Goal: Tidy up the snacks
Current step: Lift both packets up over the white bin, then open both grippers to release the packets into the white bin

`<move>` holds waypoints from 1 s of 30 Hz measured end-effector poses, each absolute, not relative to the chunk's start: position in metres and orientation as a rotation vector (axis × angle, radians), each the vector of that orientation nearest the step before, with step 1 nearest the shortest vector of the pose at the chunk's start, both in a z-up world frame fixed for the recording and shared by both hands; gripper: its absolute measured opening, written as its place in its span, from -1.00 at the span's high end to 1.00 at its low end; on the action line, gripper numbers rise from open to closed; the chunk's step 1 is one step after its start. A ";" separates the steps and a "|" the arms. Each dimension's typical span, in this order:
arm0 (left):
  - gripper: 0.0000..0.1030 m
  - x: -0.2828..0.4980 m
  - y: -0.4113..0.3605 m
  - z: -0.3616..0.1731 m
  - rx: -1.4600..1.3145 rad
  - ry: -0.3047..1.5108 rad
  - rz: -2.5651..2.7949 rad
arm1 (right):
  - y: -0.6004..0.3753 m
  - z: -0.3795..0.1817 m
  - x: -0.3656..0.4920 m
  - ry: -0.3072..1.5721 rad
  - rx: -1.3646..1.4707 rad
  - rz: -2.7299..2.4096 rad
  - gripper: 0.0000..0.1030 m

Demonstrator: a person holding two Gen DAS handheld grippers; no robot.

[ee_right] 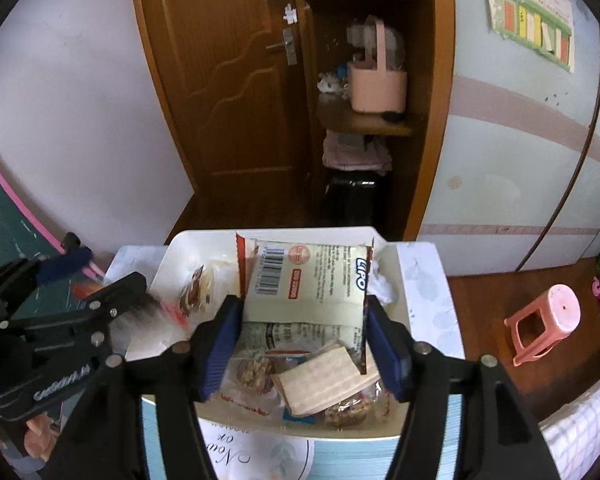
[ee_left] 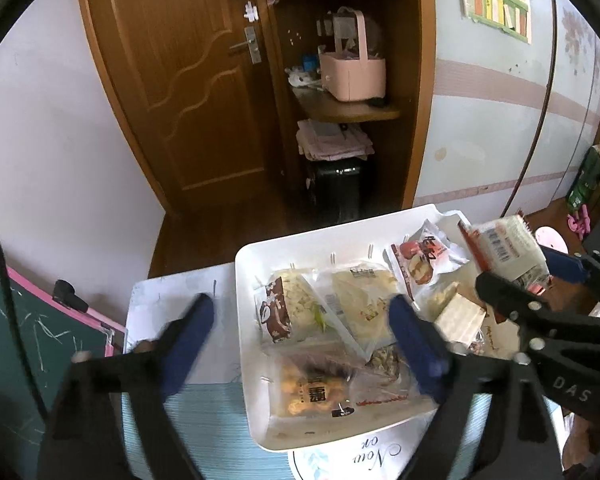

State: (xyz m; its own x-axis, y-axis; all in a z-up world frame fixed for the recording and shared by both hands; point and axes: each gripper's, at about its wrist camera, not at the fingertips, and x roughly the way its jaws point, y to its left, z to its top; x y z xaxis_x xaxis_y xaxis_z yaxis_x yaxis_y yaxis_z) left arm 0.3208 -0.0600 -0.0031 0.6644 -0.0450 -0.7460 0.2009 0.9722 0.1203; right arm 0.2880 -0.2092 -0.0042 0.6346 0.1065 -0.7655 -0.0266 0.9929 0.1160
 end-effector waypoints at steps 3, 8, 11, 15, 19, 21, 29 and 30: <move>-0.81 0.317 -0.061 -0.002 0.203 0.843 -0.155 | -0.211 -0.005 0.285 0.891 0.112 0.062 -0.38; -0.82 0.307 -0.060 0.002 0.197 0.858 -0.151 | -0.211 -0.003 0.278 0.906 0.135 0.066 -0.38; -0.82 0.299 -0.057 0.006 0.185 0.863 -0.150 | -0.209 0.001 0.270 0.903 0.127 0.060 -0.39; -0.82 0.285 -0.054 0.015 0.165 0.863 -0.150 | -0.208 0.011 0.257 0.895 0.127 0.053 -0.39; -0.82 0.261 -0.050 0.030 0.144 0.848 -0.148 | -0.205 0.027 0.235 0.876 0.132 0.039 -0.39; -0.82 0.244 -0.047 0.038 0.133 0.838 -0.146 | -0.204 0.036 0.220 0.861 0.130 0.033 -0.39; -0.95 0.168 -0.035 0.063 0.101 0.790 -0.131 | -0.197 0.062 0.154 0.801 0.122 0.017 -0.40; -0.96 0.157 -0.033 0.063 0.101 0.782 -0.120 | -0.196 0.063 0.146 0.797 0.122 0.015 -0.40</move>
